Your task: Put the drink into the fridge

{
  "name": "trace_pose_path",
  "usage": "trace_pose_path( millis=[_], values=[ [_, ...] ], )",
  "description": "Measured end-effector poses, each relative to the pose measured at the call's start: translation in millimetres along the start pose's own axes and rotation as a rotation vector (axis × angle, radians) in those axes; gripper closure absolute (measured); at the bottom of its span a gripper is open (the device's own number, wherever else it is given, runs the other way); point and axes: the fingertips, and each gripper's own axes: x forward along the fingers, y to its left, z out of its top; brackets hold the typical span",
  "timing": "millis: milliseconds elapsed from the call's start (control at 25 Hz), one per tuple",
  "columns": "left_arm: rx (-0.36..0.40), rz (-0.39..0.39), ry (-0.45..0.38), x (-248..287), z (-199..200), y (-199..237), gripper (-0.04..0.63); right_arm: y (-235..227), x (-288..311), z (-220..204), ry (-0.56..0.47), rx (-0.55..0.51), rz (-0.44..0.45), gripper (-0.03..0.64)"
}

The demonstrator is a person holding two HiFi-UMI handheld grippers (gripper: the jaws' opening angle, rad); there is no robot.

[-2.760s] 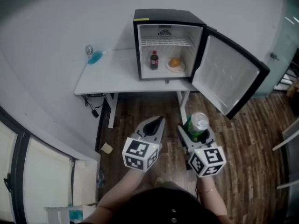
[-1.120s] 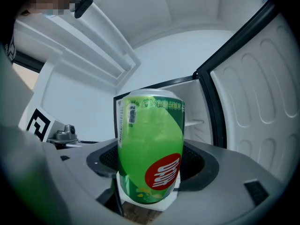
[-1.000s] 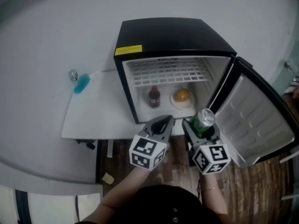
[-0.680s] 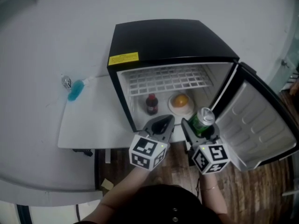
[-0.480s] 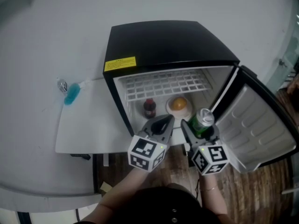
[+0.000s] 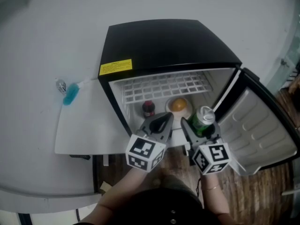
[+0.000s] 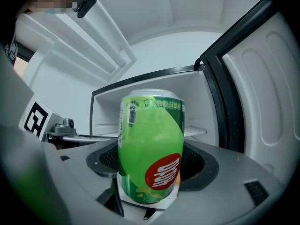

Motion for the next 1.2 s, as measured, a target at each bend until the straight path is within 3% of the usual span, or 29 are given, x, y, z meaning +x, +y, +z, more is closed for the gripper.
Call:
trace_pose_path(
  millis=[200, 560, 1200],
  values=[
    [-0.007, 0.02, -0.028, 2.9, 10.9, -1.5, 0.589, -1.7, 1.7, 5.7, 0.004, -0.008, 0.03, 0.27],
    [0.026, 0.016, 0.003, 10.1, 11.0, -6.5, 0.589, -3.7, 6.3, 15.7, 0.008, -0.029, 0.074, 0.27],
    [0.01, 0.036, -0.005, 28.6, 14.0, 4.7, 0.589, -13.3, 30.5, 24.2, 0.016, -0.065, 0.111, 0.27]
  ],
)
